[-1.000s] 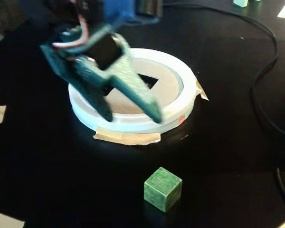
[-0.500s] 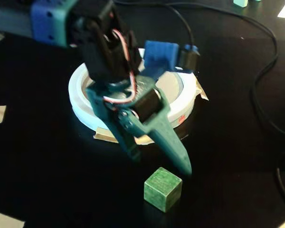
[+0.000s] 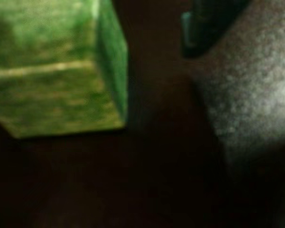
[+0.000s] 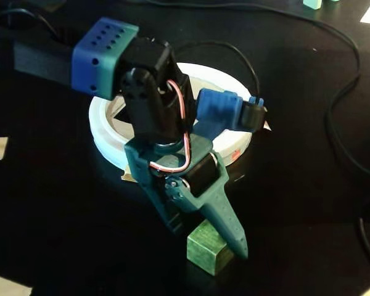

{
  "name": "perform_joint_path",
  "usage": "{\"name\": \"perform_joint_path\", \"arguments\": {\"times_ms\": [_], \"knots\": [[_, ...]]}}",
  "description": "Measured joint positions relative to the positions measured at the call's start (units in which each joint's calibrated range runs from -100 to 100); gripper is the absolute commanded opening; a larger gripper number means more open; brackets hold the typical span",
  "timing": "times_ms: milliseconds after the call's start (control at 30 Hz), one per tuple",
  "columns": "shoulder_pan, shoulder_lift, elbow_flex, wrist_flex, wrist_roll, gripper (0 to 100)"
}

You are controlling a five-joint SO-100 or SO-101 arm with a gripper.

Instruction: Pick up the square block and drop it in corresponding square shaped hole

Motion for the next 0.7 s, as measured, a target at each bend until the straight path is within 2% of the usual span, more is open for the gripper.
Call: {"name": "perform_joint_path", "arguments": {"times_ms": [100,133,167,267,600,700], "knots": [[0.0,0.0,-0.1,0.0,0.0,80],[0.0,0.0,-0.2,0.0,0.0,75],[0.0,0.0,-0.2,0.0,-0.1,66],[0.0,0.0,-0.2,0.0,-0.2,54],[0.0,0.0,-0.2,0.0,-0.2,36],[0.0,0.0,-0.2,0.0,-0.2,34]]}}
